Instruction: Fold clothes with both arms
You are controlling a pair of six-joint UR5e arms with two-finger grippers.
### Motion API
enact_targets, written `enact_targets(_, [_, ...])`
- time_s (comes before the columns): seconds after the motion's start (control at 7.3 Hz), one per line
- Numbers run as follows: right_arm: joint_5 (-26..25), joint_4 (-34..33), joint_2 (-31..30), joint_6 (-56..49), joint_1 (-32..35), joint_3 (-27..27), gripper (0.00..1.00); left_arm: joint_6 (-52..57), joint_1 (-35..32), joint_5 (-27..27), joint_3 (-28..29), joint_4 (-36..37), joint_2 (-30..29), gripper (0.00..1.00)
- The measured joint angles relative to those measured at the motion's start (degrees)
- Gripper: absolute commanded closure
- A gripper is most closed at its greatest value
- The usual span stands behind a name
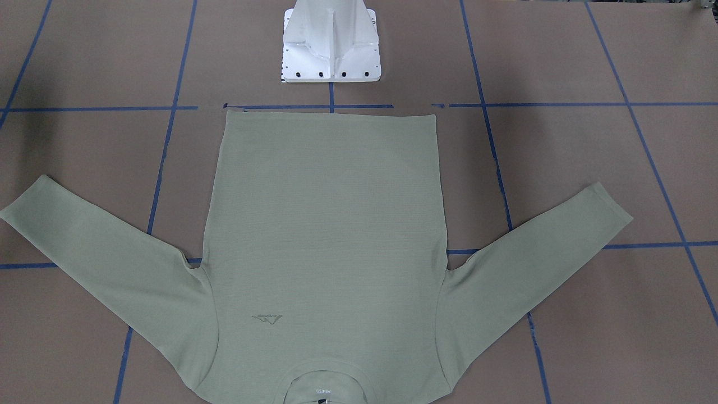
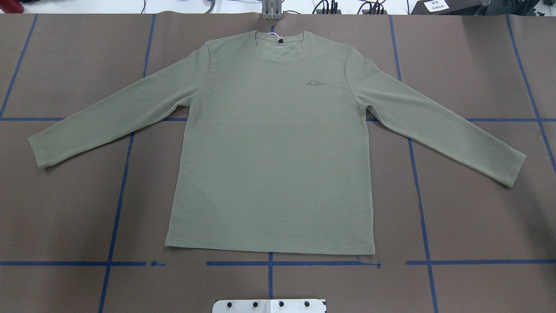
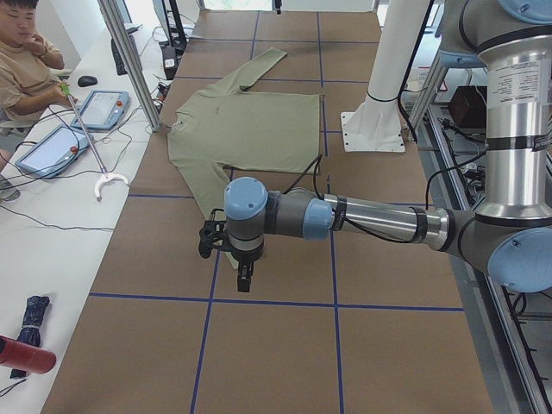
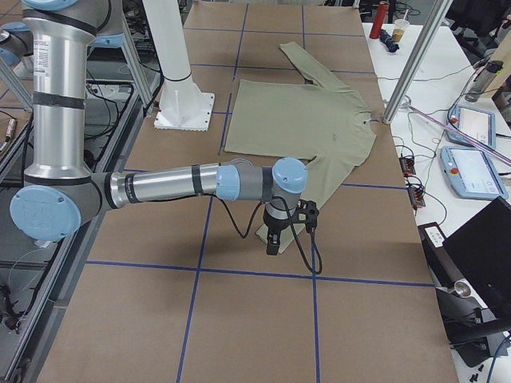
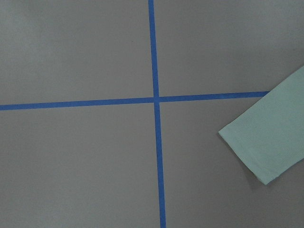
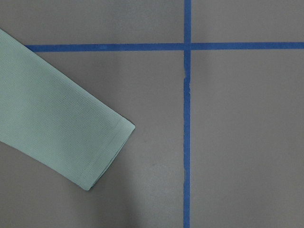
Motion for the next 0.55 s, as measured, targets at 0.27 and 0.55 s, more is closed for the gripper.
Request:
enact_targets(0.27, [0.0, 0.0, 0.1, 0.0, 0.0, -0.1, 0.0, 0.2, 0.2, 0.0, 0.1, 0.3, 0.1, 0.0])
enact_targets(0.55, [0.0, 0.7, 0.1, 0.0, 0.0, -0.3, 0.0, -0.1, 0.4, -0.2, 0.0, 0.3, 0.1, 0.0])
